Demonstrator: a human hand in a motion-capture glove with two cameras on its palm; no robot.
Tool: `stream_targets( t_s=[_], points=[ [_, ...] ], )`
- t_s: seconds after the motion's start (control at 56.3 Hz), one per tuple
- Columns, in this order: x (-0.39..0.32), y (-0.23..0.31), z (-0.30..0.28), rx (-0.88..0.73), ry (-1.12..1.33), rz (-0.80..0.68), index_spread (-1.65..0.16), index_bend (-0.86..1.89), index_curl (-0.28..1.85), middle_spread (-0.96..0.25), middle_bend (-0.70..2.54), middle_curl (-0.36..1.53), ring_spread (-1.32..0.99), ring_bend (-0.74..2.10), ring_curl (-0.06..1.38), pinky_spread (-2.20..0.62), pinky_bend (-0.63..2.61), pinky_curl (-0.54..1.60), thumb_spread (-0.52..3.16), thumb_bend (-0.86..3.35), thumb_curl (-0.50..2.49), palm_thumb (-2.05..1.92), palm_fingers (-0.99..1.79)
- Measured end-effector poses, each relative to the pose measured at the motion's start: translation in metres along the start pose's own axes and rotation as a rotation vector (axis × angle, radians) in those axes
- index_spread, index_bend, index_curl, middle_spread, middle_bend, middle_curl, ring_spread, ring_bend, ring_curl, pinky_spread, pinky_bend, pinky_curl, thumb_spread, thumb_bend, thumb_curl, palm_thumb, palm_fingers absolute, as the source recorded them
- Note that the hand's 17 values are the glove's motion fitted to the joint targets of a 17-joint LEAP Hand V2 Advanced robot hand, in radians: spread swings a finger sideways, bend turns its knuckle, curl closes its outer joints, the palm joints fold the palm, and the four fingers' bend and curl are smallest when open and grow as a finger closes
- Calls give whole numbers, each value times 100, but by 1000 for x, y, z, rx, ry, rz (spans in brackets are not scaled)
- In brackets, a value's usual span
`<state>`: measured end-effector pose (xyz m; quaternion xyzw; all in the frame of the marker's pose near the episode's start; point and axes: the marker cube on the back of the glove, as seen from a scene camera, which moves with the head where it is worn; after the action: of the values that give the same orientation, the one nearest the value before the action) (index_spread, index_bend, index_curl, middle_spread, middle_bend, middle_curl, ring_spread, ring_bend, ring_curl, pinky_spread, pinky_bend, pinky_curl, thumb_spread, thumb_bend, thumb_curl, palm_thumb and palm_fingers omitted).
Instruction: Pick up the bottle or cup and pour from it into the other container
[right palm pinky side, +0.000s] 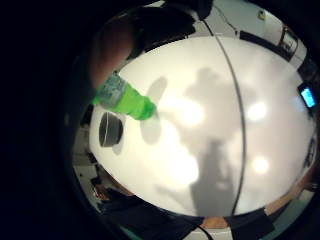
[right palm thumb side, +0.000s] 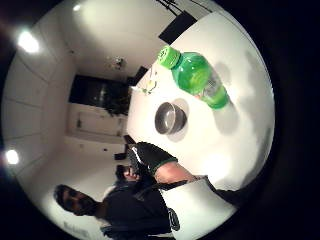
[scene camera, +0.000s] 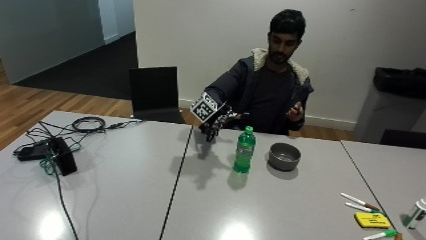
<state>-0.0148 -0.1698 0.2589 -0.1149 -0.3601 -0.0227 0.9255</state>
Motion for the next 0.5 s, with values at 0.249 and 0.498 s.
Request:
stream_targets(
  t_s=[0.249, 0.498],
  points=[
    [21, -45, 67, -236, -447, -102, -27, 15, 23, 9, 19, 31, 22, 20, 23, 37, 58, 36, 80, -1, 35, 42, 3],
    [9, -78, 105, -281, -546, -117, -31, 16, 24, -3, 27, 34, 14, 32, 27, 35, 49, 33, 75, -2, 37, 59, 34]
  ],
)
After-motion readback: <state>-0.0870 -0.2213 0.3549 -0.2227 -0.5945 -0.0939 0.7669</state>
